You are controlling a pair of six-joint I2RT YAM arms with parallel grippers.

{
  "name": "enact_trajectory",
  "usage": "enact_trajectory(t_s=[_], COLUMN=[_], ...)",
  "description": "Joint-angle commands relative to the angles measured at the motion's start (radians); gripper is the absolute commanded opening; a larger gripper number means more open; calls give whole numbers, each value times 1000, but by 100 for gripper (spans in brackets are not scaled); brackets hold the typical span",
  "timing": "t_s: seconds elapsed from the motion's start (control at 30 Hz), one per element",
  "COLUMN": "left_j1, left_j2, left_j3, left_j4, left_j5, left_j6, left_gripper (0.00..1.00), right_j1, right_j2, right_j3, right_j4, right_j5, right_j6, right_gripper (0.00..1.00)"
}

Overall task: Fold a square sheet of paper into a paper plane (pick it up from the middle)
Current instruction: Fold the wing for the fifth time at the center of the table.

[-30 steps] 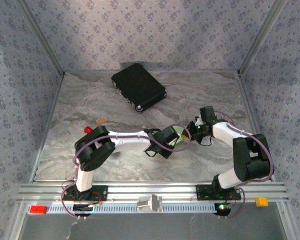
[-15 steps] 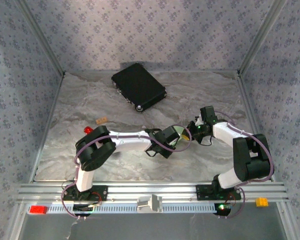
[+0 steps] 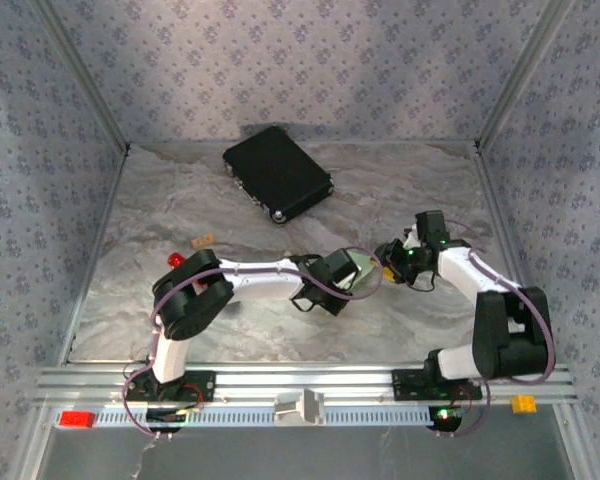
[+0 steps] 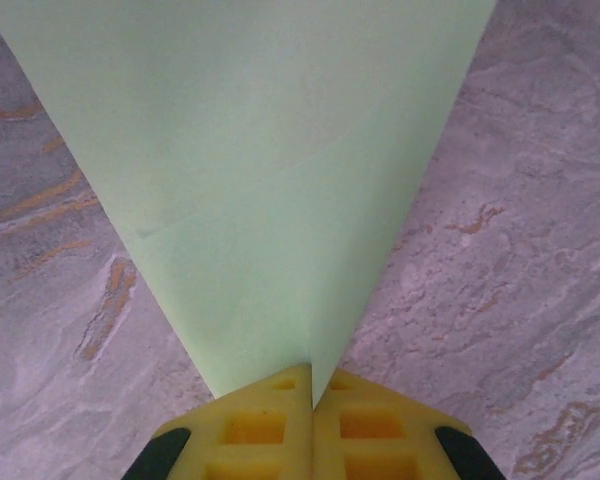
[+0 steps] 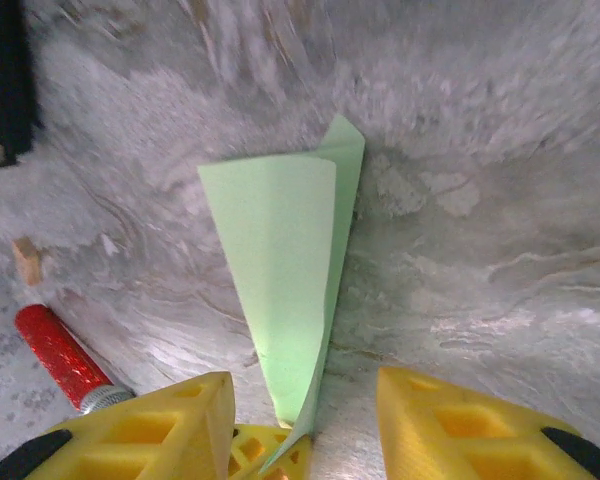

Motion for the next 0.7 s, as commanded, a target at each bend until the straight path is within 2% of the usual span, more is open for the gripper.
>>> enact_trajectory(t_s=[0.0, 0.23, 0.37, 0.47, 0.57, 0.67], left_j1=[22, 56, 64, 71, 80, 94], left_j2=[26, 46, 61, 74, 79, 78], left_j3=[-7, -15, -18, -22, -44, -77], left_j4=[29, 62, 74, 89, 126, 187], left_j5=[109, 224, 252, 286, 320, 358], left_j6=[-25, -43, -56, -71, -100, -137], left_gripper=[0, 0, 0, 0, 0, 0], right_j1=[-13, 36, 86, 87, 97, 114], right_j2=[-64, -202, -287, -294, -262, -217], right_j3=[4, -135, -212, -240, -271, -277], right_j4=[-49, 102, 175, 196, 294, 347], right_j5=[23, 81, 100, 36, -63, -109], right_j6=[-37, -28, -37, -29, -12, -13], right_gripper=[43, 37, 30, 26, 21, 16])
